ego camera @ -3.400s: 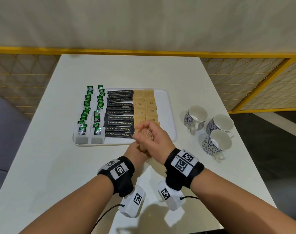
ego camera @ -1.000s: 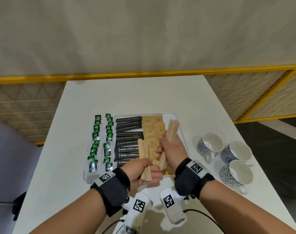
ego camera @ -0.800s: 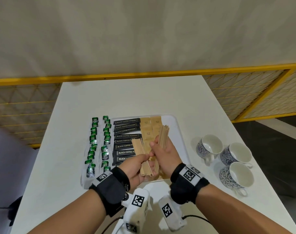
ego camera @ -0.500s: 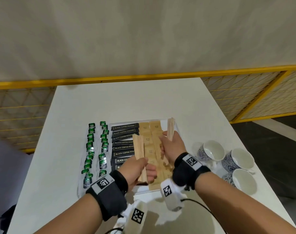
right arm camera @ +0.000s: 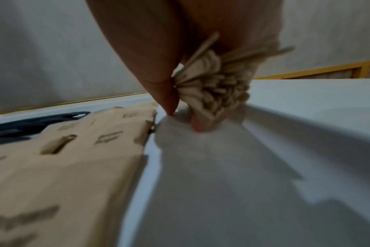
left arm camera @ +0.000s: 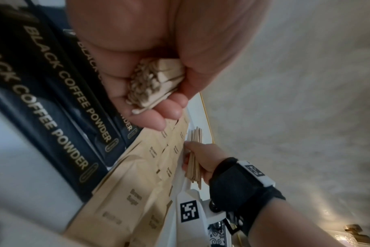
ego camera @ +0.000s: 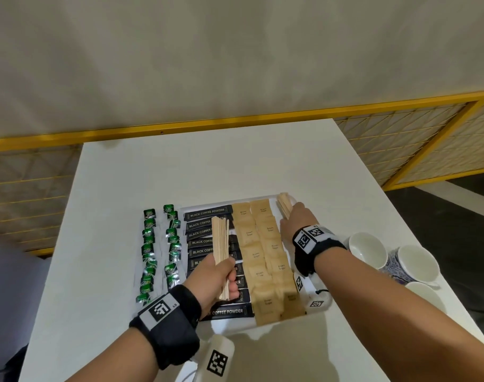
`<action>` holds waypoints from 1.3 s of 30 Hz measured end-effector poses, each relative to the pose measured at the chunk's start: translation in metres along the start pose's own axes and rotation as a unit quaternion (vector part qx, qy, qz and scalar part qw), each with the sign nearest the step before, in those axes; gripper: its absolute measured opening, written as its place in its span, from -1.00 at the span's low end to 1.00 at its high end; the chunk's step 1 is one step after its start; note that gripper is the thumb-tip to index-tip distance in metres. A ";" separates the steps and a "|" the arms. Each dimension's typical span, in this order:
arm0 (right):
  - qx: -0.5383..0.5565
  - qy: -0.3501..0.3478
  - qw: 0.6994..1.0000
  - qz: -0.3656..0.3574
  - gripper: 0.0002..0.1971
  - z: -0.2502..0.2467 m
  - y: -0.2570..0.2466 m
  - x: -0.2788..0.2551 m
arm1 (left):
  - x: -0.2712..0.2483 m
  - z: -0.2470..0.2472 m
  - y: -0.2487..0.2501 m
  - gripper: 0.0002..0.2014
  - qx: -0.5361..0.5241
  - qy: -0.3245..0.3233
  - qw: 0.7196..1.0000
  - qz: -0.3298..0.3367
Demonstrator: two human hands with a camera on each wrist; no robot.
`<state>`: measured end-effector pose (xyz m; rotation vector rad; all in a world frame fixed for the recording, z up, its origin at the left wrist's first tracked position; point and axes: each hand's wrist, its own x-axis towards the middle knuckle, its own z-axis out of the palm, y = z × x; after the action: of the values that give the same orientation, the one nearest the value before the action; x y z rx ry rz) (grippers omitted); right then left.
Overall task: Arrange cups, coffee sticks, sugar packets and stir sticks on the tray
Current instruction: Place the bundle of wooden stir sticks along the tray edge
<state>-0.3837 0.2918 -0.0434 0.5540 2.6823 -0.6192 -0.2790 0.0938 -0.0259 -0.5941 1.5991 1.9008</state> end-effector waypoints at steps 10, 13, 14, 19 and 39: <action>-0.076 0.001 0.997 -0.024 -0.52 -0.008 0.006 -0.015 | -0.002 0.014 -0.001 -0.89 0.010 -0.037 0.999 0.018; -0.064 0.021 0.996 -0.066 -0.53 -0.011 0.015 -0.023 | -0.004 0.016 -0.002 -0.87 0.018 -0.048 0.998 0.025; -0.054 0.027 0.995 -0.085 -0.54 -0.013 0.019 -0.027 | -0.004 0.016 -0.002 -0.89 0.017 -0.048 0.998 0.025; -0.038 -0.008 0.993 -0.114 -0.43 -0.017 0.046 -0.048 | -0.006 0.016 -0.003 -0.82 0.010 -0.039 0.999 0.024; -0.068 -0.027 0.990 -0.121 -0.38 -0.019 0.043 -0.047 | -0.003 0.014 -0.007 -0.93 -0.017 -0.024 0.999 0.013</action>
<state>-0.3282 0.3224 -0.0237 0.1750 2.7360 -0.4995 -0.2715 0.1078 -0.0265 -0.5399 1.5555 1.9499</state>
